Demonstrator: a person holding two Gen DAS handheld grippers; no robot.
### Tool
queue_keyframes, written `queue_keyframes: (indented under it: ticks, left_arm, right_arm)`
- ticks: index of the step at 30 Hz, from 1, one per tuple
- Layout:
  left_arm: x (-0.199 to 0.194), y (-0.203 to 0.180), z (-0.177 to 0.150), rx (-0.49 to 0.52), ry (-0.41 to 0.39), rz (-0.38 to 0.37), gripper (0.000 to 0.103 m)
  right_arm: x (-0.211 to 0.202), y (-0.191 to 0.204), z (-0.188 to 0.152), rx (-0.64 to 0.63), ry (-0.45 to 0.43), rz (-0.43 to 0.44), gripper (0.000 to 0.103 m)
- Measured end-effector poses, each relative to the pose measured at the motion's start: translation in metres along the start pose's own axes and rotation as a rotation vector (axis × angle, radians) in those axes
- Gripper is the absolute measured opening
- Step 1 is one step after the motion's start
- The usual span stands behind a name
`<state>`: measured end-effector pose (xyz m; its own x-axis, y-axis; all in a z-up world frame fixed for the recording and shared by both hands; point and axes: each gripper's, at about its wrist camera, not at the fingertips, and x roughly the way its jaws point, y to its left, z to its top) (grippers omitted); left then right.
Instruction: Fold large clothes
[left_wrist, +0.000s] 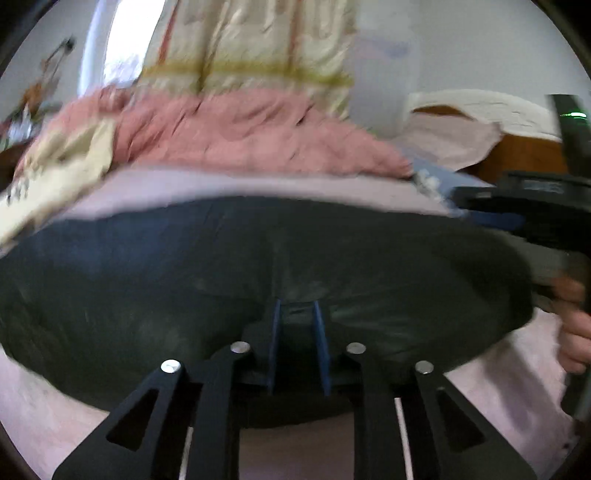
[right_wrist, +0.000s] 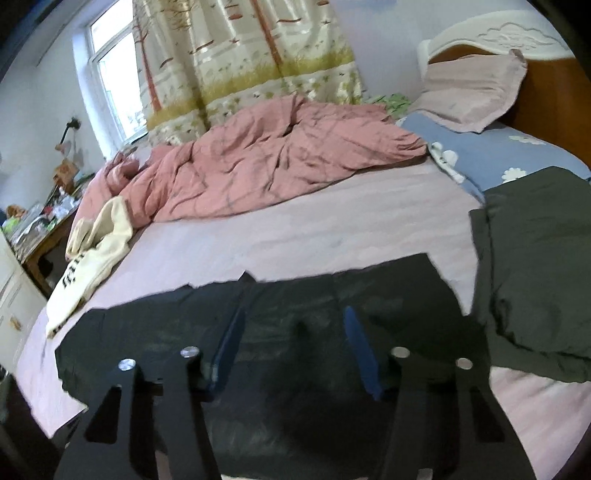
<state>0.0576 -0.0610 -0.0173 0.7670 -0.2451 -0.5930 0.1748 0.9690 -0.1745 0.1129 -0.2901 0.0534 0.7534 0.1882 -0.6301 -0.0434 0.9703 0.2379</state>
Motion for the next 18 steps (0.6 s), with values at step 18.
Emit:
queue_keyframes:
  ticks: [18]
  left_arm:
    - [0.019,0.024,-0.012,-0.127,0.066,-0.104,0.021]
  right_arm:
    - [0.092,0.098,-0.035,0.013,0.489,0.279,0.011]
